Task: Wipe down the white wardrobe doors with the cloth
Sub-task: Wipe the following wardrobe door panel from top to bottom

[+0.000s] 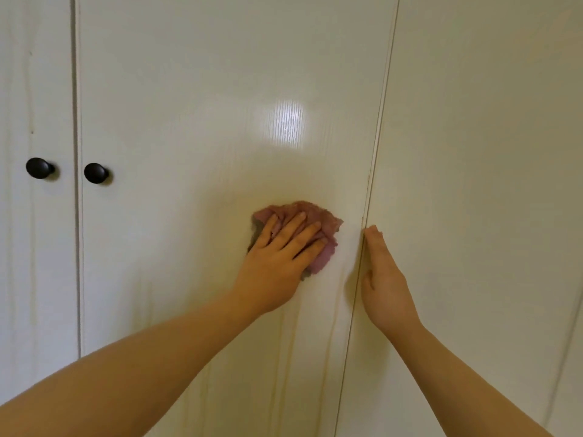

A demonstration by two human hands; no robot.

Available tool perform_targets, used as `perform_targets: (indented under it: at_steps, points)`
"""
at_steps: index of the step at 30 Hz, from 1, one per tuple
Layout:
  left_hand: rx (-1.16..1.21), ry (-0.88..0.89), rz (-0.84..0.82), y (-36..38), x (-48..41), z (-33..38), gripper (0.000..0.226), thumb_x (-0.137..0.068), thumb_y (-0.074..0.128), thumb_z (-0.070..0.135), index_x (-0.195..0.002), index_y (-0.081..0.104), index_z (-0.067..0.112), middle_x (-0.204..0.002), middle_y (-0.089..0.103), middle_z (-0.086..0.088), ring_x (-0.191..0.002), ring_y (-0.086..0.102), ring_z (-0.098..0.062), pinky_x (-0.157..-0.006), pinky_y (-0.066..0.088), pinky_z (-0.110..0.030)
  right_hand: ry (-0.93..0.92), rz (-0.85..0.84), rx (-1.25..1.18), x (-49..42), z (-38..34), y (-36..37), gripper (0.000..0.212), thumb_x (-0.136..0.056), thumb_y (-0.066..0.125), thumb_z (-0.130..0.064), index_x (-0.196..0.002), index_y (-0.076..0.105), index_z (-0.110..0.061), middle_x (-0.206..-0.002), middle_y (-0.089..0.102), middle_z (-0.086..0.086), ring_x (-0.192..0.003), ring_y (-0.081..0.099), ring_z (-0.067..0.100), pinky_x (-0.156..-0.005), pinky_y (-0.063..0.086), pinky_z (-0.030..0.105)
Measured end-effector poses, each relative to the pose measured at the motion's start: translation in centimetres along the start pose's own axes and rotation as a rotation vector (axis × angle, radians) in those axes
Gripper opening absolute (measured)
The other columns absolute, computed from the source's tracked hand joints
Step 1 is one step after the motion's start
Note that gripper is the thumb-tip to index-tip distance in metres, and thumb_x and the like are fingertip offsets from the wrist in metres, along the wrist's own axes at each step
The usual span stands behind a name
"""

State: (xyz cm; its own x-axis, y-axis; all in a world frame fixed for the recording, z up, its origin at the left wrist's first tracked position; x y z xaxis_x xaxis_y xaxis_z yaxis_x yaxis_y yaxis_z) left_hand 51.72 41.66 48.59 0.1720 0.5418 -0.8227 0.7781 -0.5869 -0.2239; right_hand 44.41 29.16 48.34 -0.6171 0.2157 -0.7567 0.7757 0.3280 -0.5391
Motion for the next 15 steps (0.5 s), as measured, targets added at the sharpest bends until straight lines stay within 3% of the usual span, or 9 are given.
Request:
perform_targets:
  at_steps: [2,4,5,7,10,12,15]
  points:
    - [0.009,0.036,-0.009,0.5,1.3,2.5,0.046,-0.082,0.044,0.019,-0.127,0.05,0.019,-0.134,0.056,-0.007,-0.132,0.035,-0.031,-0.11,0.018,-0.055,-0.042,-0.03,0.087,0.0,-0.1,0.1,0.061,-0.091,0.027,0.007,-0.146,0.016,-0.017,-0.142,0.008,-0.017,-0.134,0.008,-0.003,-0.104,0.001,0.003]
    - [0.042,0.208,-0.09,1.0,3.3,5.0,0.047,-0.081,0.042,0.022,-0.124,0.058,0.021,-0.132,0.058,-0.003,-0.13,0.037,-0.028,-0.106,0.023,-0.055,-0.113,0.044,0.254,0.4,-0.6,-0.5,0.051,-0.089,0.029,0.002,-0.137,0.042,-0.009,-0.144,0.032,-0.002,-0.134,0.032,0.013,-0.109,0.018,0.021]
    - [0.038,0.24,-0.1,0.8,3.3,5.2,0.047,-0.08,0.041,0.023,-0.121,0.063,0.022,-0.13,0.059,-0.001,-0.127,0.04,-0.027,-0.103,0.027,-0.054,-0.13,0.117,0.316,0.6,-0.7,-1.1,0.047,-0.084,0.03,-0.002,-0.123,0.057,-0.003,-0.134,0.05,0.009,-0.123,0.05,0.024,-0.105,0.028,0.033]
    - [-0.006,0.156,-0.073,0.2,1.0,4.0,0.046,-0.077,0.041,0.024,-0.115,0.068,0.02,-0.124,0.062,-0.001,-0.118,0.044,-0.025,-0.097,0.032,-0.048,-0.081,0.181,0.373,0.7,-0.1,-1.6,0.049,-0.077,0.028,-0.008,-0.102,0.069,0.0,-0.111,0.066,0.017,-0.101,0.064,0.035,-0.092,0.039,0.047]
    - [0.006,-0.069,-0.04,0.0,-2.4,2.3,0.048,-0.075,0.045,0.026,-0.117,0.066,0.016,-0.125,0.062,-0.005,-0.117,0.043,-0.028,-0.097,0.031,-0.047,-0.022,0.177,0.403,0.5,0.2,-1.4,0.048,-0.074,0.031,0.0,-0.105,0.067,0.003,-0.112,0.064,0.021,-0.103,0.062,0.039,-0.089,0.039,0.044]
    - [-0.002,0.032,-0.033,0.8,-1.7,3.9,0.048,-0.075,0.05,0.025,-0.119,0.065,0.016,-0.127,0.061,-0.006,-0.123,0.039,-0.03,-0.103,0.026,-0.051,-0.036,0.144,0.403,0.6,0.3,-0.9,0.048,-0.074,0.036,0.001,-0.114,0.062,0.005,-0.123,0.057,0.023,-0.114,0.055,0.041,-0.095,0.033,0.042]
    - [0.002,0.303,-0.113,1.3,1.1,6.8,0.05,-0.069,0.067,0.026,-0.118,0.067,0.019,-0.128,0.061,-0.003,-0.127,0.038,-0.029,-0.106,0.025,-0.056,-0.019,0.031,0.372,0.6,0.3,-0.9,0.067,-0.081,0.014,-0.028,-0.133,0.046,-0.002,-0.145,0.035,0.016,-0.137,0.03,0.033,-0.11,0.02,0.033]
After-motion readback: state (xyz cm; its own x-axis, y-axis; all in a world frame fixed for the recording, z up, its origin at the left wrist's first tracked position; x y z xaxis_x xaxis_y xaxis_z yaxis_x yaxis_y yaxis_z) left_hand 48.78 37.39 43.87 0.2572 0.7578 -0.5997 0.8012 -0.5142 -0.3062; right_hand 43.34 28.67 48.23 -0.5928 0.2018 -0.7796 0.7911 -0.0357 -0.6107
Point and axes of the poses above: each hand's wrist, its own x-axis away from the middle knuckle, its own y-axis out of the palm, z = x × y, the point moved 8 cm from there along -x, towards the middle knuckle
